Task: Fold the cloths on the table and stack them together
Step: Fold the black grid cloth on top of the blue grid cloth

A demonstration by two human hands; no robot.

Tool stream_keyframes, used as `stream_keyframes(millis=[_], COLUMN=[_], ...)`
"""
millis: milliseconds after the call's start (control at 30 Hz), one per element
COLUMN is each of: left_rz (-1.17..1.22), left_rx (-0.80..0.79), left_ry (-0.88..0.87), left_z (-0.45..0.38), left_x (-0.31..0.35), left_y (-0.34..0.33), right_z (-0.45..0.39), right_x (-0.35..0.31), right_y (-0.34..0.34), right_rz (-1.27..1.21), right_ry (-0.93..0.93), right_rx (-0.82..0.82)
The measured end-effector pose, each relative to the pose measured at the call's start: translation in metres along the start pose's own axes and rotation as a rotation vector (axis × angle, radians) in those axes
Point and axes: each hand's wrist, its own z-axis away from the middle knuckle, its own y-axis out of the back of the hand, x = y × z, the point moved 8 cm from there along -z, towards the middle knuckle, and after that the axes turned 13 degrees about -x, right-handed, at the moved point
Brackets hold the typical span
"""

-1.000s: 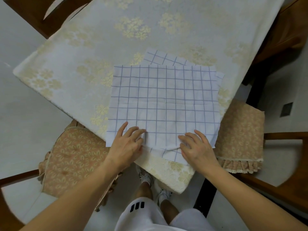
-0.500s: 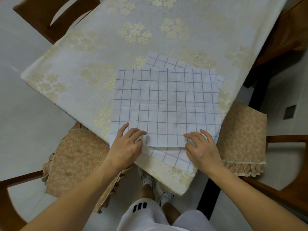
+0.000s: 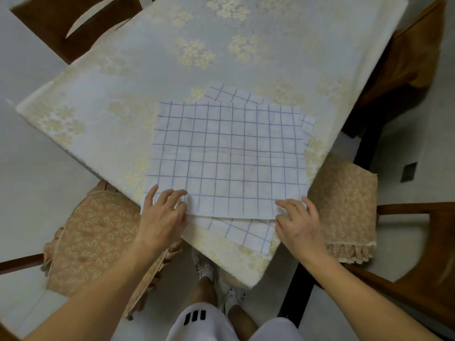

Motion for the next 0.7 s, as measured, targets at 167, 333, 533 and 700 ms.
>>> stream_keyframes(millis=[167,333,533,700], left_rz=[0.009,0.007,-0.027,-0.06], left_rx=[0.017,0.048,0.04,-0.019], left_ry=[0.112,0.1,0.051,0.022], left_z=[-0.003,-0.007,-0.002,0.011], left_x=[-0.016,-0.027,-0.028,-0.023], left_y=[-0.002,-0.001,0.003,0.022], right_z=[-0.002,-0.011,-0.017,-0.008], right_x=[0.01,0.015,0.019,0.018], right_y=[-0.001,-0.003,-0.001,0.016], right_rz=[-0.014,-0.021,-0.014,-0.023], right_ry=[-0.044,-0.088,-0.1,-0.103], right_rx=[0.034,0.043,0.079,0.089])
